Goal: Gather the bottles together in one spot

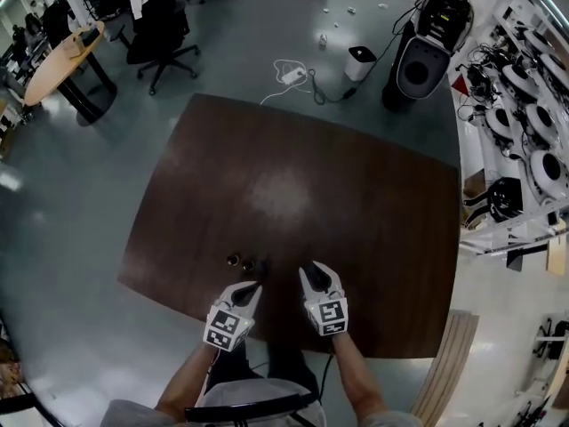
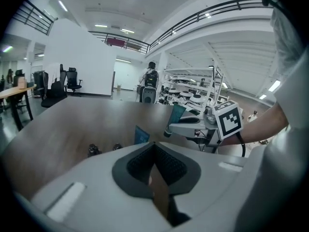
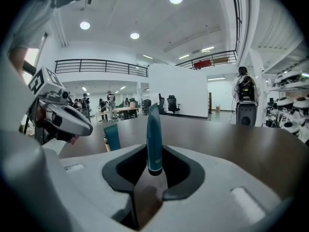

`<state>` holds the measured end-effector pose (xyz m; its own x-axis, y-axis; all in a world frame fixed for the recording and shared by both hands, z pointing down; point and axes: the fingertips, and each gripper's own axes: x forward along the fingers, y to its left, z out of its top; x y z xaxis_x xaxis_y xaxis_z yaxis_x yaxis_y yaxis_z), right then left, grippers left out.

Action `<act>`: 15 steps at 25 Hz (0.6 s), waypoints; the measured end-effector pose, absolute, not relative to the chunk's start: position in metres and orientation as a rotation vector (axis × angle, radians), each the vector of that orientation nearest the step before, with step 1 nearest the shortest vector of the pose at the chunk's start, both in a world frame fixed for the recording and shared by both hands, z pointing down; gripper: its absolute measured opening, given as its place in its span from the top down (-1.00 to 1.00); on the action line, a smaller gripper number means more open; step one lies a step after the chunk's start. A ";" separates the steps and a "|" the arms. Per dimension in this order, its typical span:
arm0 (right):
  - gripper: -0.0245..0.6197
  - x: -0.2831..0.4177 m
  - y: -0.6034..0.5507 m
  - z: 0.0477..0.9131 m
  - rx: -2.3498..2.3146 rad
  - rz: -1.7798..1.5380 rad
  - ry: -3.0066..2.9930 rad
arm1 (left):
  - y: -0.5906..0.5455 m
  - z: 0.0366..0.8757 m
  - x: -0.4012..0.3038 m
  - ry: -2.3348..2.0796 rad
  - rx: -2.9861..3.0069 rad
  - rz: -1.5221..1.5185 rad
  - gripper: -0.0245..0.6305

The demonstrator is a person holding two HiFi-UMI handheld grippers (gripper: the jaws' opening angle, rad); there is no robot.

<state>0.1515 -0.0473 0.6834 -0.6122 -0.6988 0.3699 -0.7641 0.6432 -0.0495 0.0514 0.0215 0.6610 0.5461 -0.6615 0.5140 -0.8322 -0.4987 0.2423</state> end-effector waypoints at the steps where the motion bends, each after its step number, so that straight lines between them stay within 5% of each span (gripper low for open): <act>1: 0.62 0.144 -0.048 0.683 1.152 0.288 -2.556 | 0.021 0.662 0.046 -1.218 2.312 0.492 0.92; 15: 0.62 0.093 -0.031 0.708 0.966 0.270 -2.580 | 0.020 0.668 0.006 -1.300 2.248 0.462 0.92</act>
